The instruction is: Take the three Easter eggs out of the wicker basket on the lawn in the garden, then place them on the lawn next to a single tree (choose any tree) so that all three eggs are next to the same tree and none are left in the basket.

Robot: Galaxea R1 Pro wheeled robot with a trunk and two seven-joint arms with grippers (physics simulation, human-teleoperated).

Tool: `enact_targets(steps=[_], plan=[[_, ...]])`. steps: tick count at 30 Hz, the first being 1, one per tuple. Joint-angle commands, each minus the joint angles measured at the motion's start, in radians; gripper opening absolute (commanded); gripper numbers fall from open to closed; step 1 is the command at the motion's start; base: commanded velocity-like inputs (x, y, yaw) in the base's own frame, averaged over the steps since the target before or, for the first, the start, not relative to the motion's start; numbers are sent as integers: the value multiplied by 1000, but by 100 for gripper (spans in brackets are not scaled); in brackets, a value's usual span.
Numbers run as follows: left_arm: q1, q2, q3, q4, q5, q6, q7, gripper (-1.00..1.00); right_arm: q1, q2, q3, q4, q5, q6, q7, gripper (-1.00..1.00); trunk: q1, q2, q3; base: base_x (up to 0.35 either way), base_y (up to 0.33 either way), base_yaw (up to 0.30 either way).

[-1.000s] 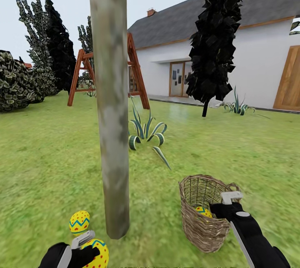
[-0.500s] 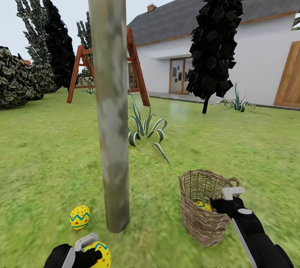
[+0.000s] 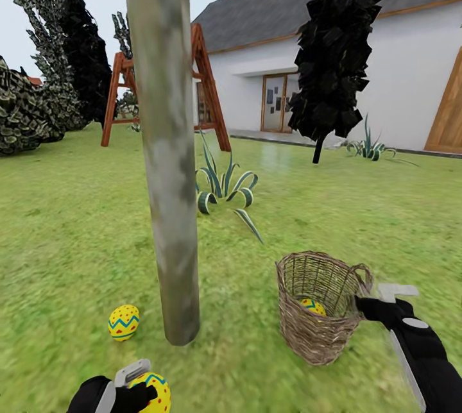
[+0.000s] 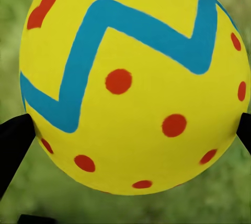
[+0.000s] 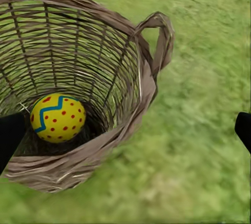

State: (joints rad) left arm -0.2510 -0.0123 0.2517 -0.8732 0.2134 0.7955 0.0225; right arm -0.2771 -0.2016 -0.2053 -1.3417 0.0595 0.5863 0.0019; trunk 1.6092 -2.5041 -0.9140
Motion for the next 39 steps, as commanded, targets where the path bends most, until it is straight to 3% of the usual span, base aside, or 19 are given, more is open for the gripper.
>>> enact_targets(steps=[1,3,11,14,19,21,23,28,39], plan=[[-1,-1,3,-1,6,5,2,-100,0,-5,-31,-4,4,6,1,100,0,-1,-5,0,0,0],[-1,-1,4,-2,6,5,2,-100,0,-9,-59,-6,4,5,2,100,1,-1,-13,0,0,0],[-1,-2,3,-3,6,5,2,-100,0,-12,-72,-7,4,4,1,100,5,-3,-44,0,0,0],[-1,-2,3,-3,6,5,2,-100,0,-16,-110,-9,4,4,2,100,6,-4,-55,0,0,0],[-1,-2,3,-4,6,5,2,-100,0,-18,-125,-15,5,4,1,100,8,-5,-75,0,0,0],[-1,-5,3,-4,6,5,1,-100,0,-18,-162,-21,5,4,3,100,9,-5,-82,0,0,0],[-1,-6,3,-5,6,4,2,-100,0,-18,-175,-29,5,2,2,100,10,-6,-90,0,0,0],[-1,-7,3,-6,6,4,2,-100,0,-47,-235,-31,5,4,5,100,12,-7,-109,0,0,0],[-1,-8,3,-7,6,4,2,-100,0,-44,-234,-32,5,4,6,100,17,-10,-152,0,0,0]])
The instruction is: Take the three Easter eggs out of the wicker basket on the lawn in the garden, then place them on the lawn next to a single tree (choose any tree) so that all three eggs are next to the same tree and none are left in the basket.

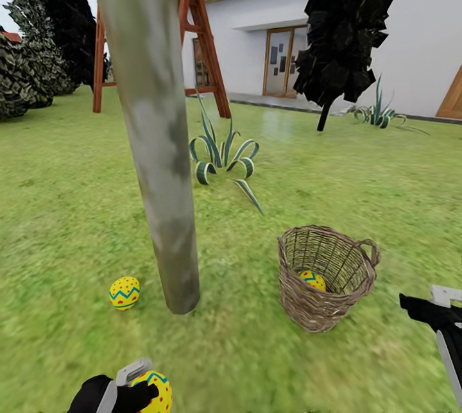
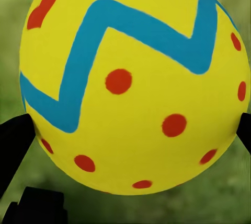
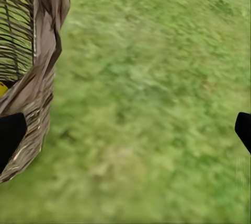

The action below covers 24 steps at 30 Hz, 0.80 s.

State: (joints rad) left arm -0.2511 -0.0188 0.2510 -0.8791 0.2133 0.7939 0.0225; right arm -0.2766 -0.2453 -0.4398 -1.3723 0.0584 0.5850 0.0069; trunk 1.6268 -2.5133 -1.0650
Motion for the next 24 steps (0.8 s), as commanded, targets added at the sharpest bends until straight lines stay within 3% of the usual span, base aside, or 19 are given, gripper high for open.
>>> enact_targets(steps=[1,19,24], plan=[[0,-1,4,-1,6,5,2,-100,-1,0,0,-2,6,6,1,100,0,-1,-5,0,0,0],[-1,-7,4,-3,6,4,1,-100,-1,-3,-4,-15,6,5,1,100,8,-5,-75,0,0,0],[0,-7,5,-3,6,5,1,-100,0,-2,-4,-20,6,6,1,100,8,-5,-75,52,0,0]])
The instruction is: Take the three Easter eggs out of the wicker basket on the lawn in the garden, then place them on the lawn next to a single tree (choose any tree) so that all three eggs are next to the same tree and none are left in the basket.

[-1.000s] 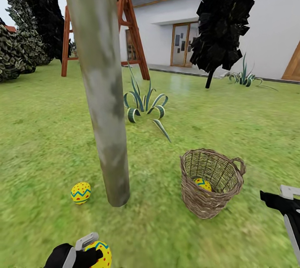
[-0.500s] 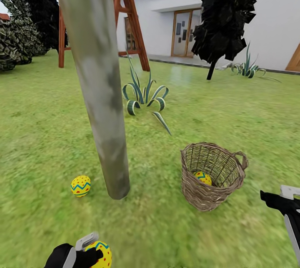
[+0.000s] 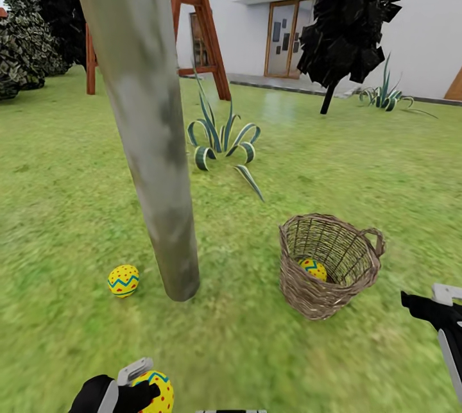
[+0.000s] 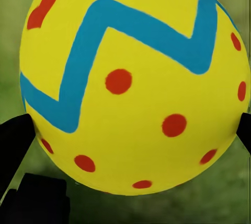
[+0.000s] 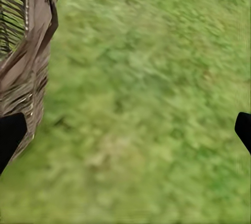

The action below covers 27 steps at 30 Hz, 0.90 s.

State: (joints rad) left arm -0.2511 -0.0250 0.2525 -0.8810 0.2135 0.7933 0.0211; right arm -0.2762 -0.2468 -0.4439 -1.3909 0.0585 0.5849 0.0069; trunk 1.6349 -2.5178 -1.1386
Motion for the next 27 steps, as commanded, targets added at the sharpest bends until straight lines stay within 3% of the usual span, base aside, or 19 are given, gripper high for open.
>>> enact_targets(steps=[1,7,27], plan=[[0,-1,4,-1,6,6,2,-100,0,0,0,-2,6,6,1,100,0,0,-1,270,0,0],[0,-3,4,-2,6,4,1,-100,-1,0,-1,-6,6,6,1,100,0,0,-1,108,0,0],[0,2,4,-3,7,3,0,-100,-1,8,-29,-8,6,6,1,100,9,-5,-78,0,0,0]])
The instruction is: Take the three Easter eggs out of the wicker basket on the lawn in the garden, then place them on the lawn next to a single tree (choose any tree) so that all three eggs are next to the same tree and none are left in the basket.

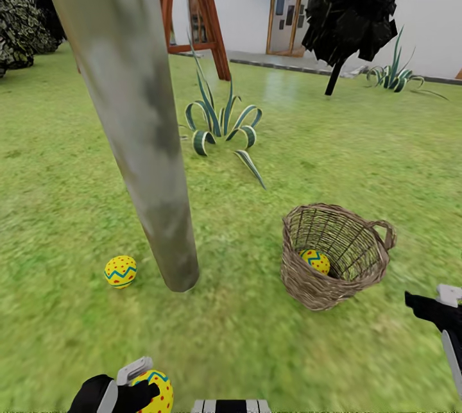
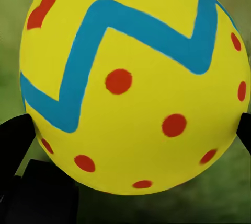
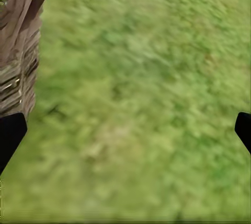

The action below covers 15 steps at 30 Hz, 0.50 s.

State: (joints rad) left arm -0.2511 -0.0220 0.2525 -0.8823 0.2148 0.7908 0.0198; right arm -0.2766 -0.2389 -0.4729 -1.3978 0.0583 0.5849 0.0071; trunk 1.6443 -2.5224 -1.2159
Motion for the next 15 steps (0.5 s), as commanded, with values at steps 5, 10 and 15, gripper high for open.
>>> enact_targets(steps=[5,10,15], plan=[[0,-2,4,-1,5,5,2,-100,-1,-3,-4,-1,6,6,1,100,2,-2,-20,0,0,0],[0,-1,4,-2,5,5,2,-100,0,-9,-28,-1,6,6,1,100,4,-3,-40,0,0,0],[0,1,4,-3,5,5,2,-100,0,-8,-31,-1,6,6,1,100,7,-4,-59,0,0,0]])
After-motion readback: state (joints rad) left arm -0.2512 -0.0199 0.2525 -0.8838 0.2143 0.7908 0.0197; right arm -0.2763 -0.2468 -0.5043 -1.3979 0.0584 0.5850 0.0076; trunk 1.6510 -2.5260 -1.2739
